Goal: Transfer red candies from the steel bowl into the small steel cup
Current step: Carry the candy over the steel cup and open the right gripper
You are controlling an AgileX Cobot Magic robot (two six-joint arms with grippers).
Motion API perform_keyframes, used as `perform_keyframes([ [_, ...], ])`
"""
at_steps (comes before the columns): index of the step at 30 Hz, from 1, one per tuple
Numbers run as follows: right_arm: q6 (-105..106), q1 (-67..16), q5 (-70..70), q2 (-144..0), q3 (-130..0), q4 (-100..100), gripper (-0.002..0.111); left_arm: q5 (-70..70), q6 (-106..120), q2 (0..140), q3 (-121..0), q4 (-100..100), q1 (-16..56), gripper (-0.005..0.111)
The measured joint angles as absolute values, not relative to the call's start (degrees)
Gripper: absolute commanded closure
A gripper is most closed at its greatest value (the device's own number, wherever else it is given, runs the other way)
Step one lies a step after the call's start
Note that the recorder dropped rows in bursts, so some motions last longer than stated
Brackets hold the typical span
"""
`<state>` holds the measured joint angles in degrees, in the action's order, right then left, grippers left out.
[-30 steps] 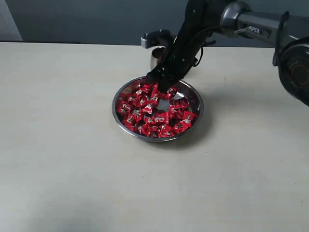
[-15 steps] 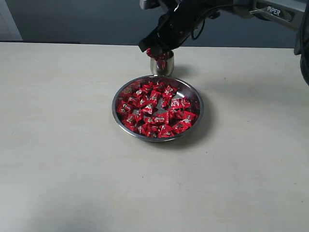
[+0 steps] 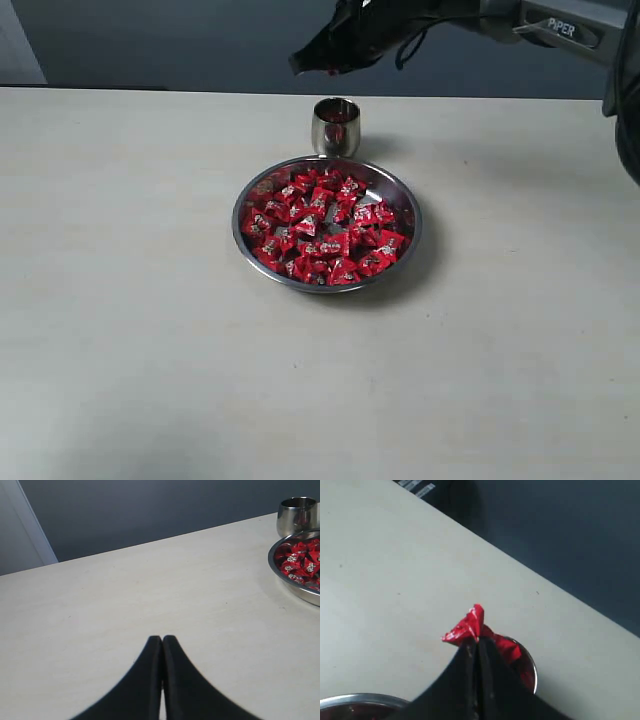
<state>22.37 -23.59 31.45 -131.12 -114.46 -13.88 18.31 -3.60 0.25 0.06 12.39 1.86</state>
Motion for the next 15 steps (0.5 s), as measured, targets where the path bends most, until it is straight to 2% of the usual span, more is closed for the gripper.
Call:
perform_keyframes([
  [12,18.5,-23.3,31.6,-134.7,-114.5,-11.2,0.109,18.3,-3.6,0.2,0.1,12.4,1.9,0.106],
  [15,16.6,-22.5,31.7,-134.7,-114.5,-11.2,0.097,18.3,-3.6,0.2,0.1,12.4,1.9,0.106],
])
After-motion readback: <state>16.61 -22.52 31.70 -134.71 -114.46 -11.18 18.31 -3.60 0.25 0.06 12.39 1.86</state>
